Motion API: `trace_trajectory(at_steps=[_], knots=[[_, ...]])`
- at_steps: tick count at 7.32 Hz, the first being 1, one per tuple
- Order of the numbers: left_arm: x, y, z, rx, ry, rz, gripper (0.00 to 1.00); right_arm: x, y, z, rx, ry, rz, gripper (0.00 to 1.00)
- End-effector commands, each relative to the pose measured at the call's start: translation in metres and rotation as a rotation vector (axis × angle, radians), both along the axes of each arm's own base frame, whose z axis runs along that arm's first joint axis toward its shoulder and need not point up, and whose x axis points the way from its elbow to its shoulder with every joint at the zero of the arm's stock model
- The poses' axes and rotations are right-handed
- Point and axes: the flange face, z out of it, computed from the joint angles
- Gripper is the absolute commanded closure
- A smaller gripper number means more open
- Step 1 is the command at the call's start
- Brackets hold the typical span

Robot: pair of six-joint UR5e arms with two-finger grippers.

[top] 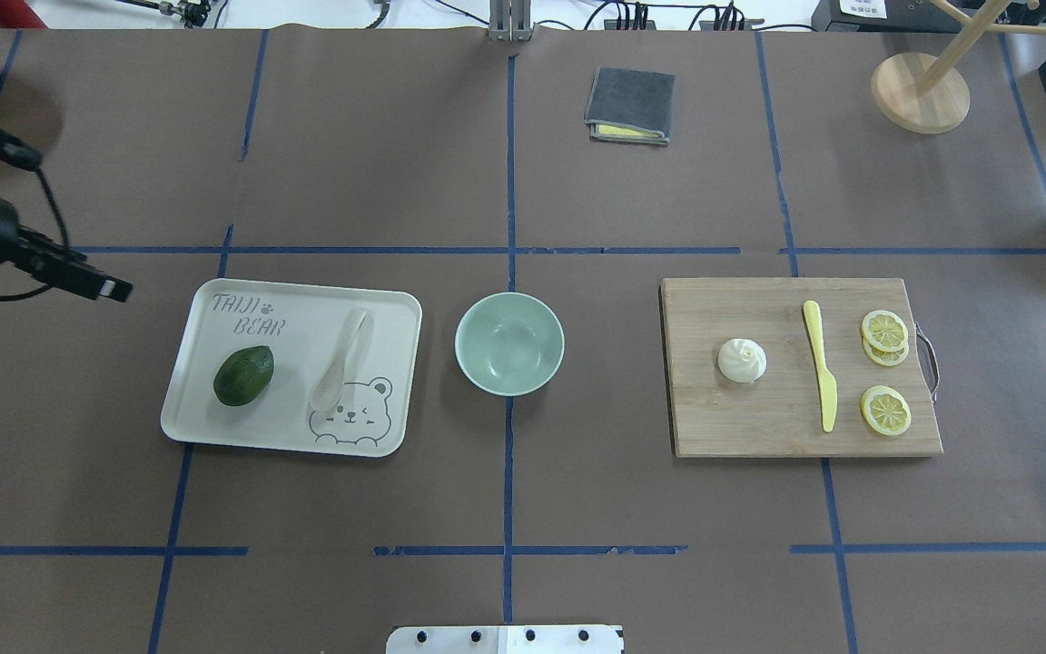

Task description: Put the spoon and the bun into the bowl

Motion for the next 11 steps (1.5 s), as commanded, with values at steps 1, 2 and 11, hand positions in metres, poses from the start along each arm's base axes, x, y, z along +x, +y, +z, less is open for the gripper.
trace_trajectory(at_steps=[1,2,11], knots=[[0.141,0.015,-0.076,-0.06,-0.061,-0.062,0.06,0.0,0.001,0.002,-0.007,-0.001,0.003,0.0],[0.178,0.007,-0.109,-0.06,-0.145,-0.105,0.06,0.0,0.002,0.004,-0.014,-0.003,0.004,0.0],[0.248,0.021,-0.085,-0.084,-0.24,-0.054,0.74,-0.003,0.002,0.028,-0.069,-0.021,0.001,0.0]])
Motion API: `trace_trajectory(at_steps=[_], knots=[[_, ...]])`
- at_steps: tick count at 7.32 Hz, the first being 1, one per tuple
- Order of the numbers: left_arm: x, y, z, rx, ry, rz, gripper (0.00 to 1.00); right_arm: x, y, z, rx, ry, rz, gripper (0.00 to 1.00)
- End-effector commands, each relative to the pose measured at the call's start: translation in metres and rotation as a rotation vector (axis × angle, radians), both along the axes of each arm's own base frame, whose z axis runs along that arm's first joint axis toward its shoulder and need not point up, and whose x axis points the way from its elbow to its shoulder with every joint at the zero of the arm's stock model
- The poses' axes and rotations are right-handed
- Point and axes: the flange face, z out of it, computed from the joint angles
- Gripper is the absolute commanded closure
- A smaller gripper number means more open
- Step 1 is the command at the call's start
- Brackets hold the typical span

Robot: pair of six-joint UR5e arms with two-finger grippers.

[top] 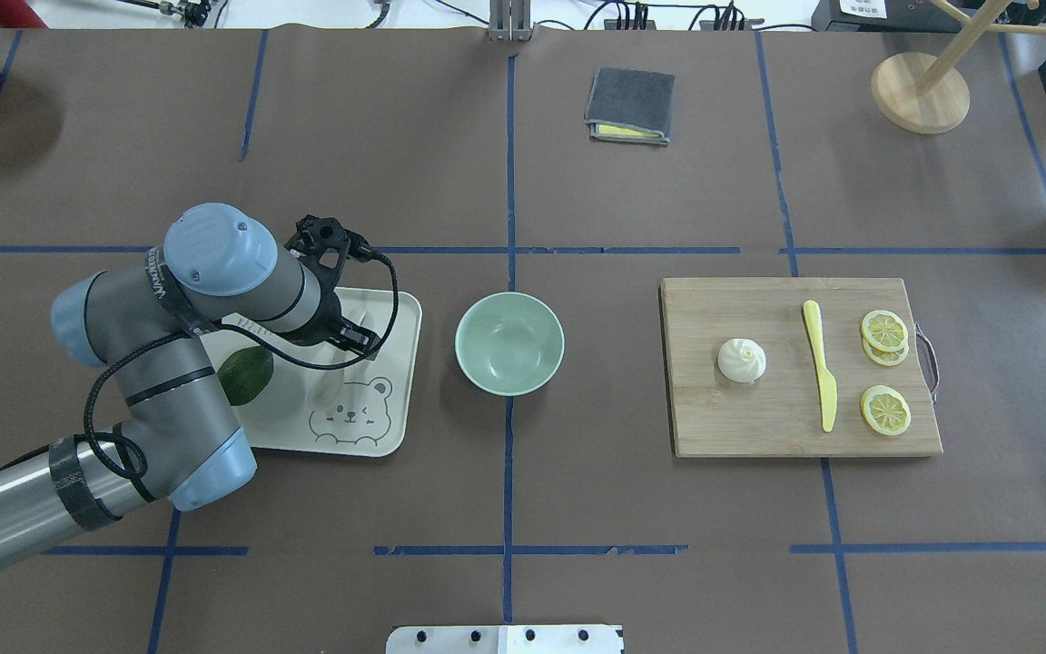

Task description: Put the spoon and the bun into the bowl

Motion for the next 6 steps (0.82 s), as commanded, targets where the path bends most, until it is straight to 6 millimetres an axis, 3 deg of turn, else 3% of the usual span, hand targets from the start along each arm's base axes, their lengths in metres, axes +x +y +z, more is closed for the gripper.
trace_trajectory(at_steps=[1,3,4,5,6], knots=[[-0.002,0.0,-0.001,-0.006,-0.001,-0.004,0.98,0.0,0.0,0.001,-0.003,-0.003,0.0,0.0],[-0.004,0.0,0.002,-0.03,-0.002,-0.028,1.0,0.0,0.0,0.003,-0.008,-0.004,0.0,0.0],[-0.003,0.001,-0.007,-0.067,0.015,-0.061,1.0,0.0,0.0,0.003,-0.008,-0.004,0.0,0.0],[0.0,0.0,-0.025,-0.069,0.04,-0.073,1.0,0.0,-0.001,0.003,-0.006,-0.005,0.0,0.0],[0.007,-0.006,-0.063,-0.049,0.071,-0.096,1.0,-0.001,-0.001,0.001,-0.004,-0.012,0.0,0.0]])
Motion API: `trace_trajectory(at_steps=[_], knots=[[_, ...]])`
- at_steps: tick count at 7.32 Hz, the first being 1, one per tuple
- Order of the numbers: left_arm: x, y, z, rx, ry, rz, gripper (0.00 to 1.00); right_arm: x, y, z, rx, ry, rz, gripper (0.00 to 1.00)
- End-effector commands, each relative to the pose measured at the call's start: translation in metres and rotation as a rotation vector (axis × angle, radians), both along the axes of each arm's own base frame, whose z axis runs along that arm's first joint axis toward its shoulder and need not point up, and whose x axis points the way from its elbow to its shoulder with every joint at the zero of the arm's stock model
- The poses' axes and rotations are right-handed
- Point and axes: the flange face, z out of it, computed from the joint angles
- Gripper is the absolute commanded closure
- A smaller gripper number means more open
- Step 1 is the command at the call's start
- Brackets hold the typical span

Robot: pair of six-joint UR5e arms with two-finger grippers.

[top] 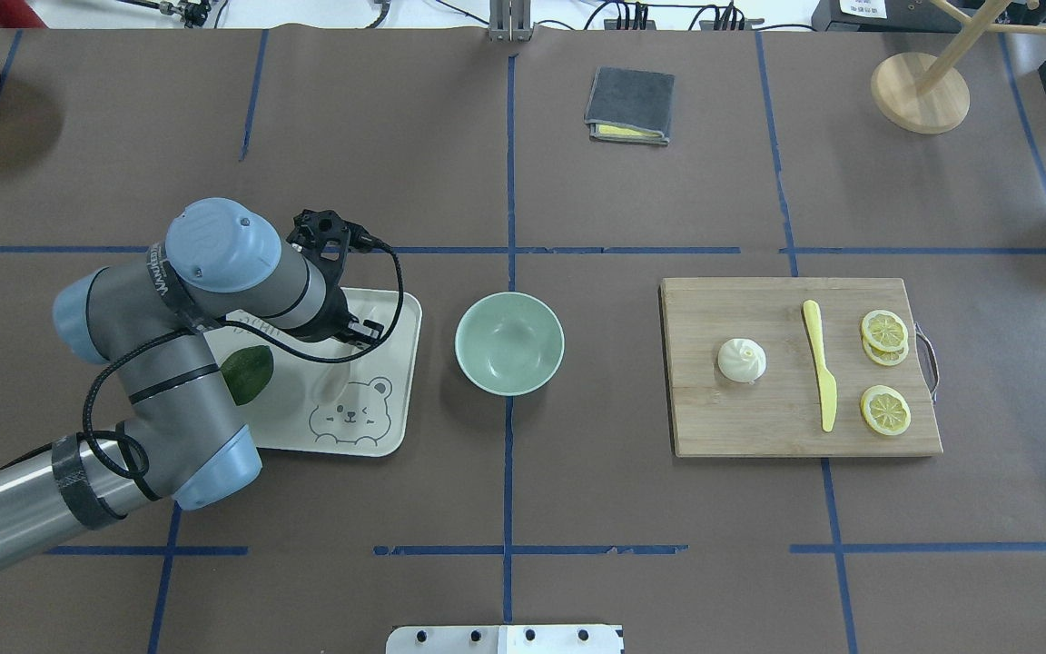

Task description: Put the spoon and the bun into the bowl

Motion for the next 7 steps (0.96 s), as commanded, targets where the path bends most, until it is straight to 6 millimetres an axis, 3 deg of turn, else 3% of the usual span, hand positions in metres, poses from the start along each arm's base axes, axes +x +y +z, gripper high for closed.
trace_trajectory(at_steps=[1,3,4,5,7], knots=[[0.012,-0.014,-0.078,0.035,0.062,-0.077,1.0,-0.001,-0.001,-0.005,0.005,-0.02,0.0,0.0],[0.032,-0.016,-0.15,0.112,0.131,-0.121,1.0,-0.003,-0.002,-0.011,0.01,-0.041,0.002,0.0],[0.056,0.0,-0.17,0.141,0.141,-0.119,1.0,-0.003,-0.002,-0.012,0.009,-0.052,0.002,0.0],[0.063,0.005,-0.175,0.146,0.147,-0.108,1.0,-0.004,-0.004,-0.013,0.039,-0.057,0.0,0.0],[0.09,0.002,-0.164,0.199,0.187,-0.13,1.0,-0.004,-0.002,-0.011,0.067,-0.066,0.001,0.0]])
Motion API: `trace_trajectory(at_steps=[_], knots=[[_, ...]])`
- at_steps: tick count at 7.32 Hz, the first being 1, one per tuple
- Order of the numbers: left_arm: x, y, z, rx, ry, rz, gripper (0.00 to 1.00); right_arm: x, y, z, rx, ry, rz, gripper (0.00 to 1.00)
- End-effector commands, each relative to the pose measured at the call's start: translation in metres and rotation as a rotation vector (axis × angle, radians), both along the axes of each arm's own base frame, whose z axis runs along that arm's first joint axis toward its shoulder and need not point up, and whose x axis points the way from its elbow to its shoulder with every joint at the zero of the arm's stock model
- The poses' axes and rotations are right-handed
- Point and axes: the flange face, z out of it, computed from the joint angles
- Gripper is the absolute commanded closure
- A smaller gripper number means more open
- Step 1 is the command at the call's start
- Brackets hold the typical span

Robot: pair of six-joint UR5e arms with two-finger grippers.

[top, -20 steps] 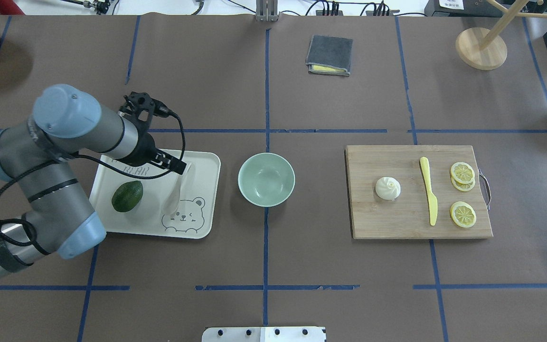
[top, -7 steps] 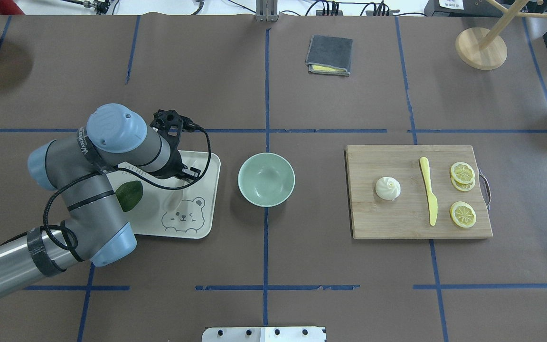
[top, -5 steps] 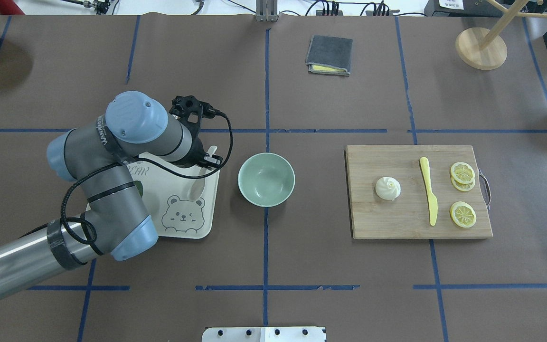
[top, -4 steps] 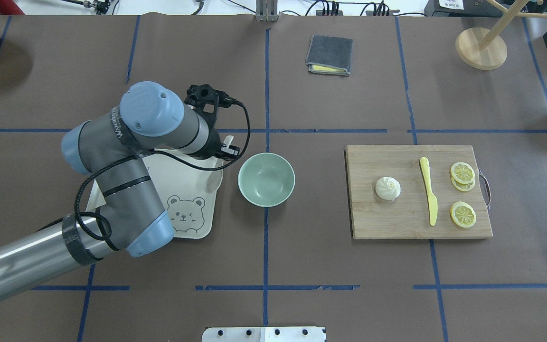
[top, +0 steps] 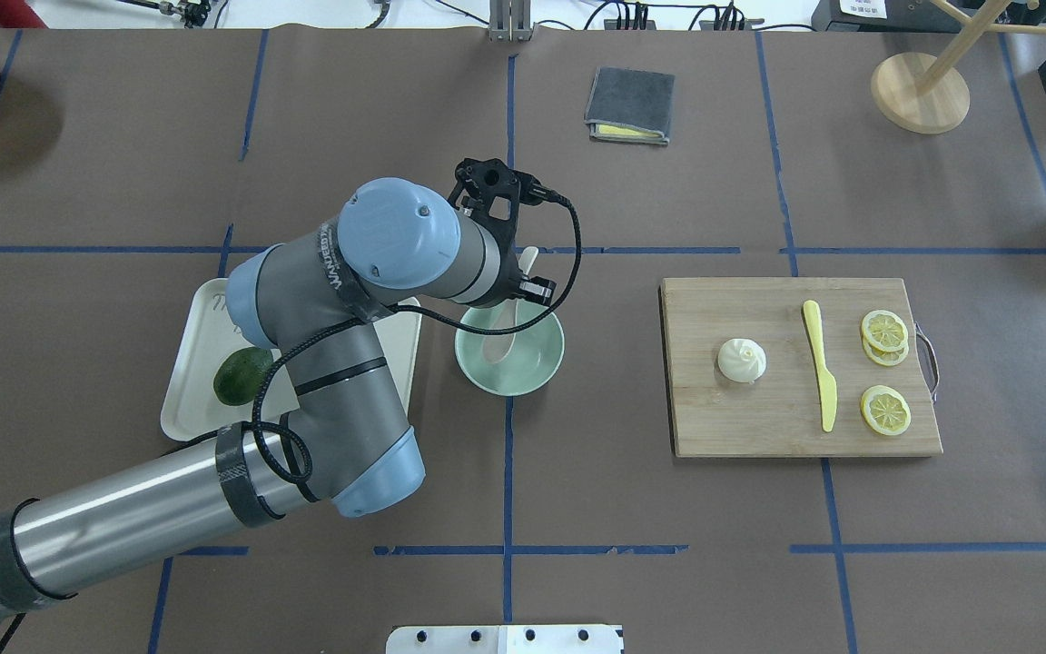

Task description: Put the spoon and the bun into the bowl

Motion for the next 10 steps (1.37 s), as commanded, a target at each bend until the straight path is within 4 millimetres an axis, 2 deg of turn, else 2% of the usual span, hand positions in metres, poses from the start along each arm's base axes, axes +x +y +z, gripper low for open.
trace_trajectory(at_steps=[1,2,3,4,5,6,7,8,9,10], knots=[[0.019,0.002,0.014,0.035,-0.002,-0.018,0.99,-0.001,0.001,0.001,0.01,-0.005,0.0,0.0],[0.025,0.004,0.019,0.051,-0.019,-0.002,0.62,0.0,0.001,0.005,0.002,-0.004,0.0,0.0],[0.025,0.004,0.02,0.064,-0.024,0.005,0.4,-0.001,-0.001,0.007,0.001,-0.004,0.0,0.0],[0.024,0.004,0.019,0.066,-0.023,0.006,0.14,-0.002,-0.003,0.005,-0.001,-0.007,0.0,0.0],[0.02,0.003,0.018,0.065,-0.024,0.003,0.04,-0.01,-0.004,-0.001,-0.013,-0.059,-0.004,0.0],[0.008,-0.01,0.017,0.063,-0.02,-0.014,0.01,-0.02,-0.02,-0.024,-0.049,-0.081,0.038,0.0],[-0.017,-0.027,0.032,0.032,-0.018,0.0,0.01,-0.074,-0.037,-0.063,-0.082,-0.084,0.04,0.0],[-0.054,-0.026,0.057,0.02,-0.012,0.001,0.01,-0.119,-0.051,-0.093,-0.136,-0.068,0.094,0.0],[-0.096,-0.016,0.074,0.062,-0.016,-0.003,0.01,-0.164,-0.058,-0.128,-0.132,-0.05,0.143,0.0],[-0.126,-0.024,0.07,0.109,-0.078,-0.002,0.01,-0.215,-0.053,-0.16,-0.147,-0.039,0.202,0.0]])
